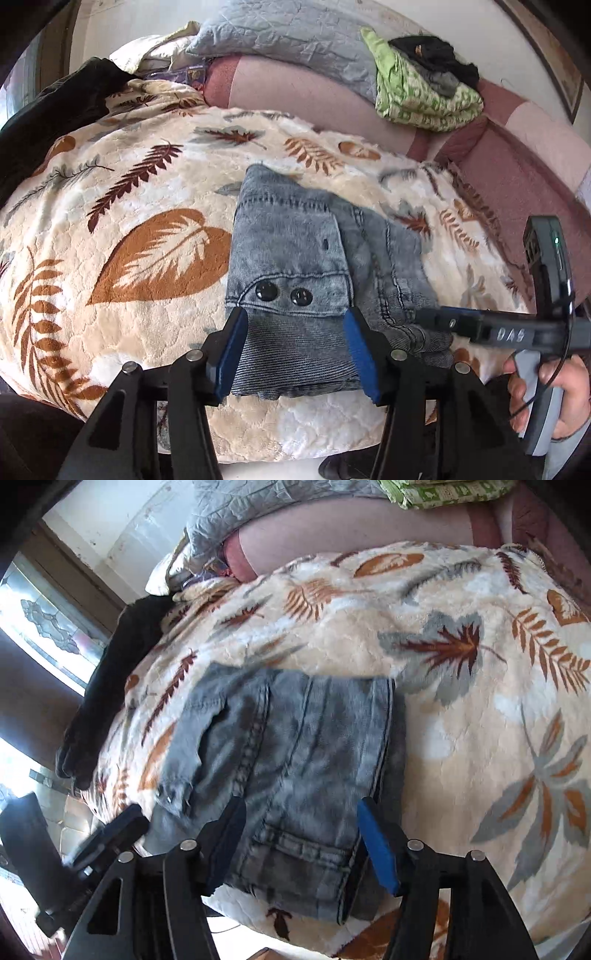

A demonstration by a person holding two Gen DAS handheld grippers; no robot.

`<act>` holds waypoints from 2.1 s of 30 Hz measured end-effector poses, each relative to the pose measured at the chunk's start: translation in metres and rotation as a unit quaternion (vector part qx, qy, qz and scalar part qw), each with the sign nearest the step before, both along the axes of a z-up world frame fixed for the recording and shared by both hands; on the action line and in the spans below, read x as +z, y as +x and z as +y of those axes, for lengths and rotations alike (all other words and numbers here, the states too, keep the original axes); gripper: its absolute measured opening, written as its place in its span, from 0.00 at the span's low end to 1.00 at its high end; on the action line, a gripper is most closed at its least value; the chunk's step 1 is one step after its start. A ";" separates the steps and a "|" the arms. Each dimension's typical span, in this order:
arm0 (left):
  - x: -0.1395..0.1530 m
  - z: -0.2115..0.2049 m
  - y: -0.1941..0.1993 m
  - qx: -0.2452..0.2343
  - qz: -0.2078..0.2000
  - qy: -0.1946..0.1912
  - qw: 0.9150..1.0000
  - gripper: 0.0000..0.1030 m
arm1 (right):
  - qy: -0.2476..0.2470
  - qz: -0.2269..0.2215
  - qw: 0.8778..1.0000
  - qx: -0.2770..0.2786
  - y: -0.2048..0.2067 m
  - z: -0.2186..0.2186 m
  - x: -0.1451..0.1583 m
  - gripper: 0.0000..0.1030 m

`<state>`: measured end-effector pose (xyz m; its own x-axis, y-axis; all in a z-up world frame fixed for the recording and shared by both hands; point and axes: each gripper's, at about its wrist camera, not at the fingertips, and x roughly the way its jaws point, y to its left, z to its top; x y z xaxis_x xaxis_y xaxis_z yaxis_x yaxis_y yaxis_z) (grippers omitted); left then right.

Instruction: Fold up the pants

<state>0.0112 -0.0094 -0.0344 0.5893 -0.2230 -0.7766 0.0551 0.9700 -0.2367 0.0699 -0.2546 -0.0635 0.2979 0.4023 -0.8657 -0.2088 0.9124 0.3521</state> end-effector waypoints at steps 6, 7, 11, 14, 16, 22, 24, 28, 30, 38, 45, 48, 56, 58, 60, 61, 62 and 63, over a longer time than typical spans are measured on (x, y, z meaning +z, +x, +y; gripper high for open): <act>0.003 -0.005 -0.002 0.016 0.006 0.036 0.999 0.62 | -0.020 -0.049 0.999 -0.010 -0.020 -0.009 0.005 0.65; 0.007 -0.006 -0.005 0.017 -0.006 0.042 0.999 0.63 | -0.019 -0.063 0.998 -0.011 -0.025 -0.012 0.010 0.65; -0.016 -0.015 0.004 0.011 0.031 0.085 0.996 0.70 | -0.062 -0.041 0.997 0.004 -0.031 -0.003 -0.016 0.73; -0.013 -0.014 0.000 0.022 0.025 0.082 0.996 0.71 | -0.059 -0.044 0.997 0.000 -0.029 -0.006 -0.017 0.77; -0.006 -0.018 -0.002 0.021 0.014 0.095 0.995 0.71 | -0.047 -0.045 0.998 -0.016 -0.030 -0.013 -0.007 0.77; 0.011 -0.020 -0.009 0.022 -0.014 0.105 0.994 0.71 | -0.018 -0.093 0.993 -0.075 -0.043 -0.035 0.015 0.77; 0.016 -0.017 -0.011 0.028 -0.025 0.108 0.993 0.71 | -0.013 -0.101 0.990 -0.095 -0.049 -0.042 0.014 0.77; 0.022 -0.009 -0.013 0.041 -0.040 0.115 0.992 0.71 | 0.017 -0.110 0.986 -0.121 -0.052 -0.056 0.009 0.78; 0.022 -0.005 -0.012 0.047 -0.041 0.124 0.990 0.71 | 0.036 -0.100 0.985 -0.133 -0.052 -0.064 0.002 0.80; 0.020 0.011 -0.003 0.068 -0.052 0.145 0.986 0.71 | 0.120 -0.085 0.978 -0.150 -0.050 -0.075 -0.010 0.80; 0.016 0.028 0.011 0.093 -0.043 0.145 0.984 0.71 | 0.117 -0.098 0.979 -0.132 -0.053 -0.064 -0.011 0.80; 0.013 0.030 0.015 0.096 -0.038 0.147 0.984 0.71 | 0.121 -0.097 0.979 -0.131 -0.052 -0.063 -0.012 0.80; 0.001 0.036 0.020 0.078 -0.040 0.118 0.989 0.71 | 0.133 -0.097 0.977 -0.139 -0.053 -0.067 -0.012 0.80; -0.003 0.042 0.019 0.076 -0.049 0.103 0.991 0.71 | 0.133 -0.101 0.976 -0.140 -0.054 -0.068 -0.010 0.80; -0.005 0.047 0.015 0.078 -0.066 0.090 0.991 0.71 | 0.135 -0.108 0.975 -0.142 -0.056 -0.069 -0.008 0.80; -0.006 0.050 0.014 0.074 -0.071 0.084 0.991 0.71 | 0.136 -0.112 0.974 -0.144 -0.057 -0.070 -0.007 0.80; -0.007 0.053 0.013 0.070 -0.074 0.075 0.992 0.71 | 0.137 -0.113 0.973 -0.145 -0.057 -0.071 -0.006 0.80; -0.008 0.055 0.012 0.068 -0.077 0.067 0.992 0.71 | 0.139 -0.113 0.973 -0.147 -0.057 -0.071 -0.006 0.80</act>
<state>0.0235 0.0458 -0.0428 0.7214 -0.0343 -0.6916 -0.0525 0.9932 -0.1040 0.0132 -0.3260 -0.0697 0.6053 0.4808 -0.6344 -0.0549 0.8203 0.5693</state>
